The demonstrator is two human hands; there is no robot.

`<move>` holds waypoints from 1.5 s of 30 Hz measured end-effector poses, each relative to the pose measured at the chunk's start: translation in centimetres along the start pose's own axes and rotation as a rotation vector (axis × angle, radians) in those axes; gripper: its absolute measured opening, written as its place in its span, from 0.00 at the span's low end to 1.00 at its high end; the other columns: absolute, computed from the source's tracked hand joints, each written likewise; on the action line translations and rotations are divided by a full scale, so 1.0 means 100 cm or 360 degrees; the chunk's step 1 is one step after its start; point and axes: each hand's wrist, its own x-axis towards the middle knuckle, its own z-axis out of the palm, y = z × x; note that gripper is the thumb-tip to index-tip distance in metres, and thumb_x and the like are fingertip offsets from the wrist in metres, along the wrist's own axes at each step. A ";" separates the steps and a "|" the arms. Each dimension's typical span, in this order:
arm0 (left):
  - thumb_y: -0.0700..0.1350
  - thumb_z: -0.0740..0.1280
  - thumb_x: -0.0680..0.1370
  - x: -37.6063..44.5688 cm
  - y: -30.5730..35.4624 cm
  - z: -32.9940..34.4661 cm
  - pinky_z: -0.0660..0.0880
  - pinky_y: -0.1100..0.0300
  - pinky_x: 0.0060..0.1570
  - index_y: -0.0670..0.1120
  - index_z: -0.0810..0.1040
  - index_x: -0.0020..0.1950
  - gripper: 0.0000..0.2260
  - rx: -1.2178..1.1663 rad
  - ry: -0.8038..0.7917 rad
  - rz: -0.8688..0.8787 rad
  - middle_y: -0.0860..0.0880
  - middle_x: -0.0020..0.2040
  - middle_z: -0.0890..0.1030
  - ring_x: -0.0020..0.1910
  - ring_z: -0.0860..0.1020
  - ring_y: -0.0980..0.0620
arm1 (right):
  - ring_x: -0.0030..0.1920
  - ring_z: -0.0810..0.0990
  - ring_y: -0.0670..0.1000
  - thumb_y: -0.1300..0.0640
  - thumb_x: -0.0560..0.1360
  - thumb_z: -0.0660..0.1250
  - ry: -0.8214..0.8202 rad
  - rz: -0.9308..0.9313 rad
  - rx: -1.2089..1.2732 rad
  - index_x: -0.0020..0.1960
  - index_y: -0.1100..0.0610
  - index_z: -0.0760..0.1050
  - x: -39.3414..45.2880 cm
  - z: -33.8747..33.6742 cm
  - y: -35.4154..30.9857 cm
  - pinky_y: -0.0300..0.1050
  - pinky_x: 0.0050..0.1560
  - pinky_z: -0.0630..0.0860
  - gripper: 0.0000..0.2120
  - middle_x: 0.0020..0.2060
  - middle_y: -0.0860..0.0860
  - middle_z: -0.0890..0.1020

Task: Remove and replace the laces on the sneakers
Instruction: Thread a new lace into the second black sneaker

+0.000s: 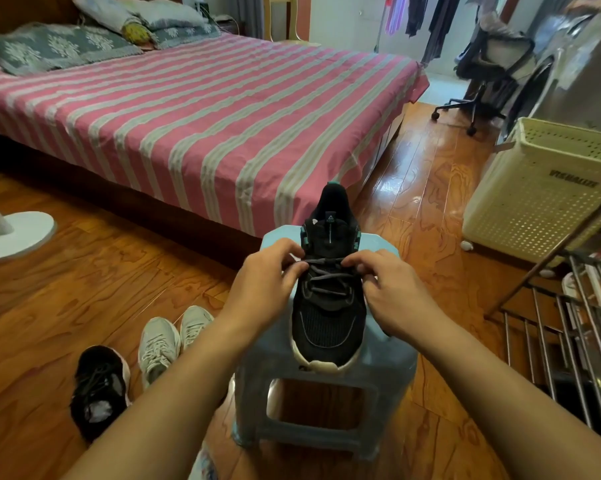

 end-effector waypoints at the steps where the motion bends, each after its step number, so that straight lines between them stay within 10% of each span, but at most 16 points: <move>1: 0.45 0.72 0.79 0.002 -0.003 0.000 0.78 0.50 0.47 0.50 0.81 0.50 0.02 -0.0032 -0.0003 0.0011 0.56 0.41 0.82 0.43 0.80 0.58 | 0.55 0.73 0.45 0.67 0.79 0.59 0.0077 -0.0026 0.0029 0.61 0.50 0.79 0.001 0.001 0.001 0.29 0.54 0.69 0.19 0.53 0.48 0.75; 8: 0.41 0.70 0.80 0.004 -0.003 0.004 0.79 0.51 0.54 0.45 0.80 0.46 0.03 -0.0258 0.0051 -0.0052 0.52 0.49 0.80 0.51 0.79 0.55 | 0.51 0.76 0.49 0.59 0.78 0.69 0.0186 -0.0074 -0.0082 0.51 0.56 0.79 0.021 0.005 0.019 0.38 0.49 0.65 0.03 0.48 0.49 0.78; 16: 0.38 0.56 0.86 0.018 -0.010 -0.024 0.83 0.46 0.45 0.41 0.71 0.49 0.08 -0.1480 0.0428 -0.1013 0.38 0.53 0.81 0.42 0.86 0.40 | 0.45 0.79 0.54 0.59 0.79 0.69 0.0123 -0.0075 -0.0192 0.46 0.58 0.80 0.030 -0.003 0.038 0.52 0.47 0.76 0.04 0.41 0.53 0.82; 23: 0.45 0.57 0.85 0.008 -0.096 -0.081 0.80 0.52 0.51 0.45 0.75 0.57 0.08 -0.0777 0.1295 -0.1553 0.45 0.51 0.82 0.49 0.83 0.47 | 0.47 0.82 0.54 0.57 0.78 0.70 0.0083 -0.0038 -0.0111 0.44 0.54 0.79 0.030 -0.002 0.036 0.56 0.50 0.79 0.04 0.45 0.52 0.85; 28: 0.41 0.63 0.82 0.006 -0.077 -0.068 0.70 0.46 0.65 0.45 0.73 0.70 0.16 0.0256 0.0655 -0.1114 0.43 0.68 0.75 0.68 0.71 0.42 | 0.47 0.80 0.53 0.56 0.80 0.68 0.0063 0.0130 -0.0139 0.49 0.56 0.81 0.027 -0.009 0.035 0.49 0.49 0.77 0.05 0.44 0.51 0.83; 34: 0.48 0.67 0.82 -0.001 -0.008 -0.006 0.75 0.53 0.63 0.50 0.77 0.69 0.15 0.0034 -0.0074 0.0079 0.53 0.62 0.81 0.62 0.78 0.54 | 0.46 0.80 0.51 0.52 0.80 0.66 0.0068 0.0053 -0.0153 0.49 0.52 0.81 0.020 -0.001 0.026 0.53 0.48 0.78 0.06 0.42 0.48 0.83; 40: 0.49 0.65 0.82 0.008 -0.014 0.004 0.76 0.47 0.47 0.48 0.78 0.46 0.08 0.0094 -0.0065 0.0213 0.53 0.45 0.78 0.46 0.77 0.52 | 0.45 0.78 0.50 0.53 0.81 0.66 0.0084 0.0141 -0.0141 0.48 0.52 0.81 0.019 -0.002 0.027 0.48 0.45 0.75 0.06 0.42 0.47 0.81; 45: 0.40 0.60 0.86 0.010 -0.012 0.006 0.80 0.48 0.58 0.41 0.72 0.44 0.11 -0.0988 -0.0048 -0.0533 0.44 0.51 0.86 0.53 0.85 0.48 | 0.45 0.78 0.51 0.53 0.80 0.66 0.0038 0.0201 -0.0115 0.46 0.53 0.79 0.021 0.001 0.028 0.50 0.46 0.76 0.07 0.41 0.50 0.81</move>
